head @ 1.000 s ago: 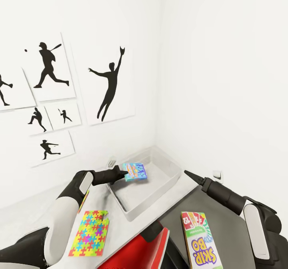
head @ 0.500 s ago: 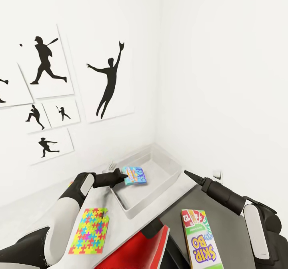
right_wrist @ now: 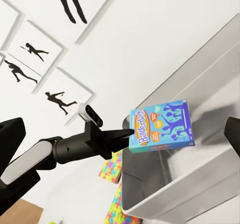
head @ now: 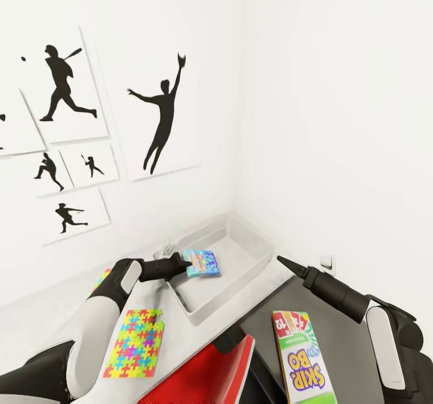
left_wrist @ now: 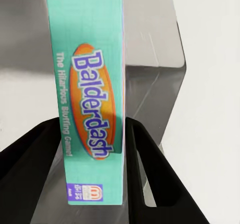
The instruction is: Put all the toys in the child's room - the three board games (two on the bed and one on the table), the two jigsaw puzzles on the table, and the tennis ball on the table - inside the toy box on the table in the child's room.
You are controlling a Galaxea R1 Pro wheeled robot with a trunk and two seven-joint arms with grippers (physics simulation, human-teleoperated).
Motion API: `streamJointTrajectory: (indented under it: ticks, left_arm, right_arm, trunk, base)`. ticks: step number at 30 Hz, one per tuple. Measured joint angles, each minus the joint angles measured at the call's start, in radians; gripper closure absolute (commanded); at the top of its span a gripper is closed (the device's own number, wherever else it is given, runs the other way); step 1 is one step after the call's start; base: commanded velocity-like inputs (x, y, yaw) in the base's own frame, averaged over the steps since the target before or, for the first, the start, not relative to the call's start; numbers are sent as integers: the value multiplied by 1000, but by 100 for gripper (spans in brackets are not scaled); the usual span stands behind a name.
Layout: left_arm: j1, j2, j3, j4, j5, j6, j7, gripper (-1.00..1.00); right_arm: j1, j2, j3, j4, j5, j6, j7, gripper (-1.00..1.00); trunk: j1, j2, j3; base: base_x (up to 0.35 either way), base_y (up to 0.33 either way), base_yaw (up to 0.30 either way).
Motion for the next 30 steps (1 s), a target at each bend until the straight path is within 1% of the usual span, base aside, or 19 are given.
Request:
streamJointTrajectory:
  ticks: [14,30]
  left_arm:
    - [-6,1,1,-25,3,-8,-8,100]
    - [-10,2,1,-27,2,-7,-13,100]
  right_arm:
    - [0,0,0,0,0,-1,0,-100]
    - [0,0,0,0,0,-2,1,-100]
  trunk:
    - [0,0,-23]
    - [0,0,-49]
  base:
    - [0,0,0]
    - [0,0,0]
